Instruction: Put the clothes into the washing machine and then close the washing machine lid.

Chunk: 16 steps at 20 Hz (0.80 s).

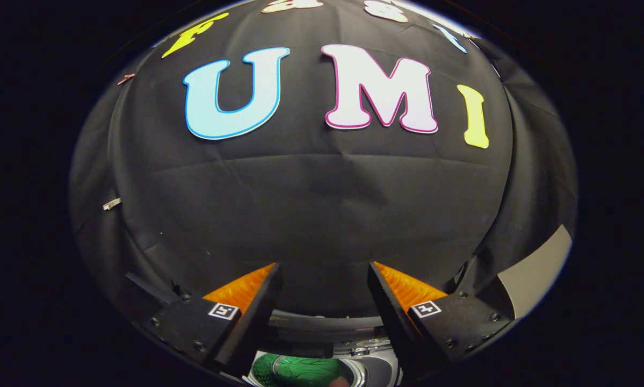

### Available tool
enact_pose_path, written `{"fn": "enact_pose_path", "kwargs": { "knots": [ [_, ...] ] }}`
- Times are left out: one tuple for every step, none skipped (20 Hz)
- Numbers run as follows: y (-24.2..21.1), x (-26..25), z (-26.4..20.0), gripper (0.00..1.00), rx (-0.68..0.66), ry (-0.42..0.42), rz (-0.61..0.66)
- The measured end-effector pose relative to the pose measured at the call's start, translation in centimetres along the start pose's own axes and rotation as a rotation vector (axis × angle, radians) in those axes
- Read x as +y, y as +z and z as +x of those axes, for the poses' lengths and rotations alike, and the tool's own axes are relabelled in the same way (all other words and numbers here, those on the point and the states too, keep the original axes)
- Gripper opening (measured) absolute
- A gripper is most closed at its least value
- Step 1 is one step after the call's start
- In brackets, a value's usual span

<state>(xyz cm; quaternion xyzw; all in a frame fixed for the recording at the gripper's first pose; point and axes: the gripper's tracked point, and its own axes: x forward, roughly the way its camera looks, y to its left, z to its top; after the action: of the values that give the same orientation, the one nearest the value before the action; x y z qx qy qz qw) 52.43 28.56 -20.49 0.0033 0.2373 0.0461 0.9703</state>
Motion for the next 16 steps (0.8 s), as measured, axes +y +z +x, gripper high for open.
{"fn": "enact_pose_path", "kwargs": {
  "knots": [
    [-0.3,0.0,-0.2,1.0,0.005,0.001,0.0],
    [-0.4,0.0,-0.5,1.0,0.01,0.003,-0.001],
    [-0.6,0.0,-0.9,1.0,0.013,0.005,-0.002],
    [-0.8,0.1,-1.2,1.0,0.013,0.006,-0.004],
    [-0.9,0.0,-1.6,1.0,0.013,0.008,-0.005],
    [-1.1,0.0,-1.8,1.0,0.012,0.008,-0.005],
    [-1.3,0.0,-2.1,1.0,0.011,0.009,-0.005],
    [-1.4,0.0,-2.4,1.0,0.01,0.011,-0.007],
    [-1.6,0.0,-2.5,1.0,0.012,0.013,-0.005],
    [-1.7,0.1,-2.9,1.0,0.015,0.015,-0.007],
    [-1.9,0.0,-3.1,1.0,0.016,0.016,-0.005],
    [-2.1,0.1,-3.4,1.0,0.014,0.017,-0.006],
    [-2.2,0.1,-3.7,1.0,0.01,0.018,-0.004],
    [-2.4,0.1,-3.9,1.0,0.004,0.018,-0.005],
    [-2.5,0.1,-4.1,1.0,-0.003,0.017,-0.004],
    [-2.6,0.1,-4.4,1.0,-0.007,0.016,-0.003]
  ]
}}
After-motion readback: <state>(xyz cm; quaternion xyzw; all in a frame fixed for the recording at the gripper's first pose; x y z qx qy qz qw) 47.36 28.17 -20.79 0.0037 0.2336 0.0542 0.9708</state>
